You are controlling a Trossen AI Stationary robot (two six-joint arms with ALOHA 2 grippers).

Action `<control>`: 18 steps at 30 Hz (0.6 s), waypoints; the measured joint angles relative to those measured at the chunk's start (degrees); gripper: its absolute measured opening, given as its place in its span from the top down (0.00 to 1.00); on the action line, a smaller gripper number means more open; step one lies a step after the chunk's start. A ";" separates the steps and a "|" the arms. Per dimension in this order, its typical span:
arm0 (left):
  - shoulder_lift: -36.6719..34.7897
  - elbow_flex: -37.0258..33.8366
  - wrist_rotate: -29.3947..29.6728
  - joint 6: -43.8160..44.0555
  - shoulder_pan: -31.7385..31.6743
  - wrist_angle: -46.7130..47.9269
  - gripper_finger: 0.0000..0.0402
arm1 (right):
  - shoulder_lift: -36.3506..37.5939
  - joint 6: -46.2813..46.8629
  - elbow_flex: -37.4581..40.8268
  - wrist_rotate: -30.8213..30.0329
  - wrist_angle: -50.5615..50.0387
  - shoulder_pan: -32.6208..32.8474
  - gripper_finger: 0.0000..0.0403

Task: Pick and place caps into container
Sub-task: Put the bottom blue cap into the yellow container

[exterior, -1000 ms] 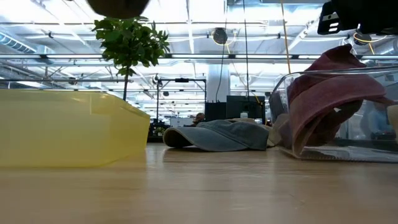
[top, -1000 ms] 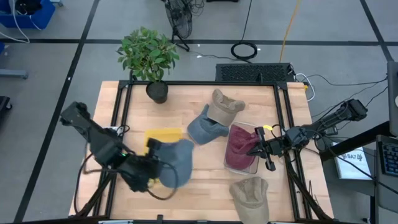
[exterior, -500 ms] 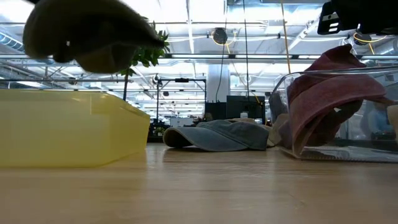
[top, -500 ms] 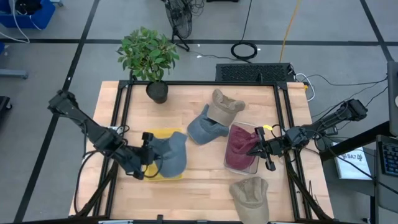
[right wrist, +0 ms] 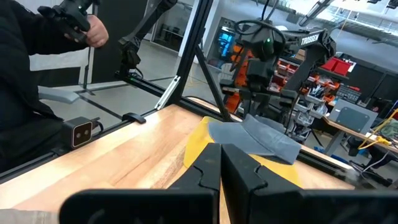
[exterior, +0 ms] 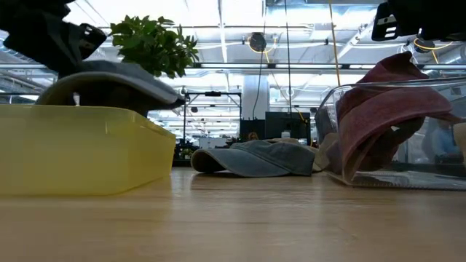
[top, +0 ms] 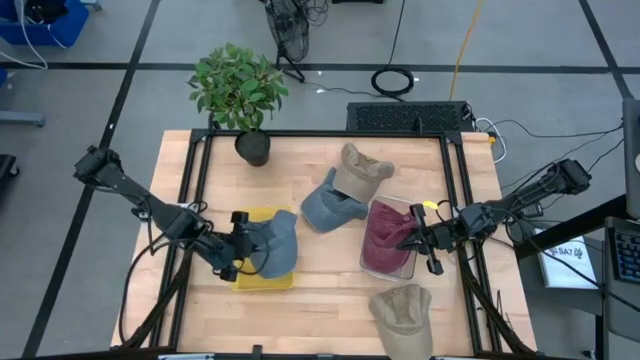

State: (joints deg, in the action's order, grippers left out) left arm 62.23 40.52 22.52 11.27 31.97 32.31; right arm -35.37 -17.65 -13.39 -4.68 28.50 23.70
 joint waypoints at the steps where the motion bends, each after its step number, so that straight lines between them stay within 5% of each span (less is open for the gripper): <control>1: -0.02 -0.47 -0.23 0.01 -0.04 -0.25 0.99 | -0.03 0.00 0.00 0.00 -0.04 0.00 1.00; 18: 0.00 -7.45 -3.60 -0.52 0.18 -3.10 0.93 | -0.01 0.00 0.00 0.00 -0.03 0.00 1.00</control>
State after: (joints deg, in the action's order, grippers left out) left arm 62.24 33.07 18.92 10.75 32.14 29.21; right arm -35.38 -17.65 -13.39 -4.69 28.47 23.71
